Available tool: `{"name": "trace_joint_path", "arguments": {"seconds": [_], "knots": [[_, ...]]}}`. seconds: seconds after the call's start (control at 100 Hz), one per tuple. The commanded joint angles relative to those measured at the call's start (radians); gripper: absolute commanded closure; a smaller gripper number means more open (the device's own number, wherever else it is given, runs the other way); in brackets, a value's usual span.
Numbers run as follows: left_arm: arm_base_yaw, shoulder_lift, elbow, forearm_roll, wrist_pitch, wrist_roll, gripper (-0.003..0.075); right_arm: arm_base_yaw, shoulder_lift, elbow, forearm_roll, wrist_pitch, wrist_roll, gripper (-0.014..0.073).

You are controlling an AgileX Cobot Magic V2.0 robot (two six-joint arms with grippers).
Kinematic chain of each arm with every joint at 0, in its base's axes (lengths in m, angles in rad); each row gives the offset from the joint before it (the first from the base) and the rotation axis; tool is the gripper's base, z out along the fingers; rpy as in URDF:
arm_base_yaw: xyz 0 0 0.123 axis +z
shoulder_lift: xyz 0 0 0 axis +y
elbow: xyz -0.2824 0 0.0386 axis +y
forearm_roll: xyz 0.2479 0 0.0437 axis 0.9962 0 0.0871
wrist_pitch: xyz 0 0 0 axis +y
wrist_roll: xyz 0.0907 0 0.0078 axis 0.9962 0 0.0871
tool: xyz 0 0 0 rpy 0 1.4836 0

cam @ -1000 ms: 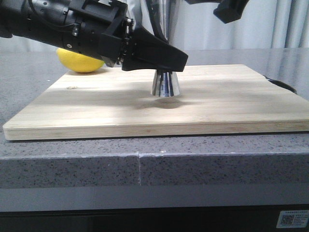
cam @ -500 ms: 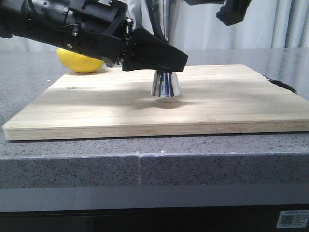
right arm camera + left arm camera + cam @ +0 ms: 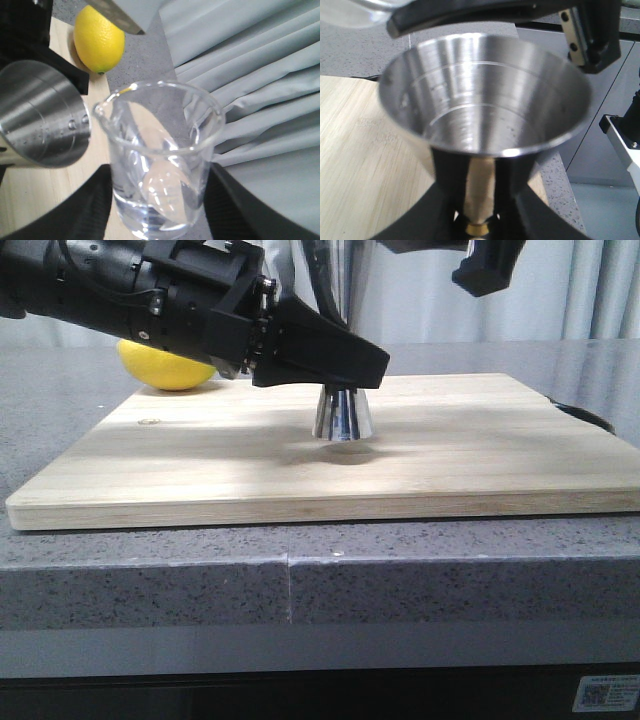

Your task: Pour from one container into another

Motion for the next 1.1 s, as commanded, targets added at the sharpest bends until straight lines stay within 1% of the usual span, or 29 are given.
{"name": "trace_joint_path", "arguments": {"seconds": [0.0,1.09], "knots": [[-0.006,-0.059,-0.029,-0.068,0.090,0.000,0.0731,0.001,-0.039,-0.038,-0.002,-0.036,-0.001,0.0275],[-0.006,-0.059,-0.029,-0.068,0.090,0.000,0.0731,0.001,-0.039,-0.038,-0.099,-0.016,-0.001,0.0275]]}}
